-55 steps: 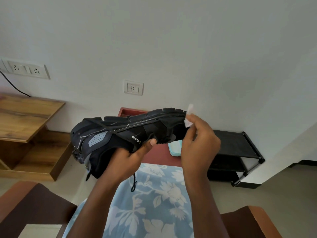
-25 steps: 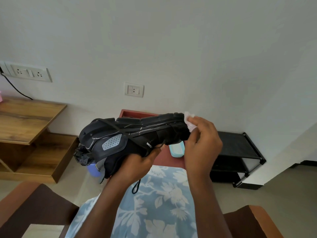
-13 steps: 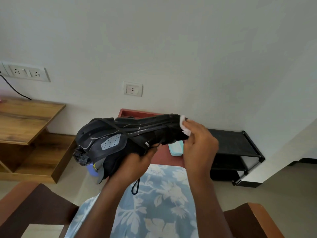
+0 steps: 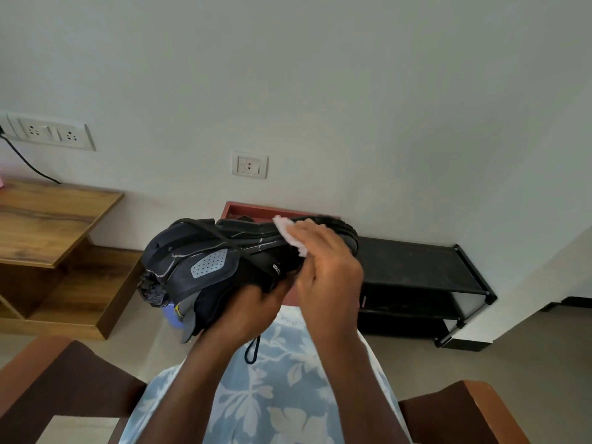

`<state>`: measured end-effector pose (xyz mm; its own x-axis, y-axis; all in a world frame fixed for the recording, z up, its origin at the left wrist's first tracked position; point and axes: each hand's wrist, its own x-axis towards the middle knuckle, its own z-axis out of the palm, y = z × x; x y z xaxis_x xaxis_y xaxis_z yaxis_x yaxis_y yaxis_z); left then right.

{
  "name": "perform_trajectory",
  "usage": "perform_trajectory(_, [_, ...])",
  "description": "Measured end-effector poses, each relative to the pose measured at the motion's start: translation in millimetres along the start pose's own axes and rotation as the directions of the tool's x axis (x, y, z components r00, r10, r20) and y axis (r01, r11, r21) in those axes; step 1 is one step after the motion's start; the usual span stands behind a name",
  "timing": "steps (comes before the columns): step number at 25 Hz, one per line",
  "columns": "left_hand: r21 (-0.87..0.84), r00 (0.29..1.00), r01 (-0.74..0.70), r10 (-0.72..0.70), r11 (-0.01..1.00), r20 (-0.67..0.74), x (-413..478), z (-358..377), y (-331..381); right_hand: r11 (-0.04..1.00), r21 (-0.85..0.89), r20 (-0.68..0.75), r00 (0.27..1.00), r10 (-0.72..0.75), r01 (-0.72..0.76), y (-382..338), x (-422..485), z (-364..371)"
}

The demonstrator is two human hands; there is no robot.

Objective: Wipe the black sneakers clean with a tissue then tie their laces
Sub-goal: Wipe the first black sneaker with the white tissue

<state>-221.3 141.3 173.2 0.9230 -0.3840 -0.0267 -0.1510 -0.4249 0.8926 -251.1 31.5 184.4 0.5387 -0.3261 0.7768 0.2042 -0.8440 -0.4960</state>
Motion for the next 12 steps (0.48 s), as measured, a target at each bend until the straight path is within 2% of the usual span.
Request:
perform_trajectory(2, [-0.044,0.996,-0.086,0.085,0.995,-0.02,-3,-3,1,0.994,-0.064,-0.092,0.993,0.08,-0.086,25,6,-9])
perform_trajectory(5, [-0.061,0.991,-0.126,0.123,0.99,-0.049,-2,-3,-1,0.965,-0.138,-0.121,0.971,0.207,-0.223,34,8,-14])
perform_trajectory(8, [-0.051,0.999,-0.038,0.037,0.998,-0.026,0,-1,2,0.976,-0.132,-0.072,0.984,0.163,-0.172,9,0,-4])
perform_trajectory(12, [0.094,0.984,0.103,-0.115,0.99,0.133,-6,-7,9,0.999,-0.04,0.052,0.998,0.025,-0.023,-16,-9,10])
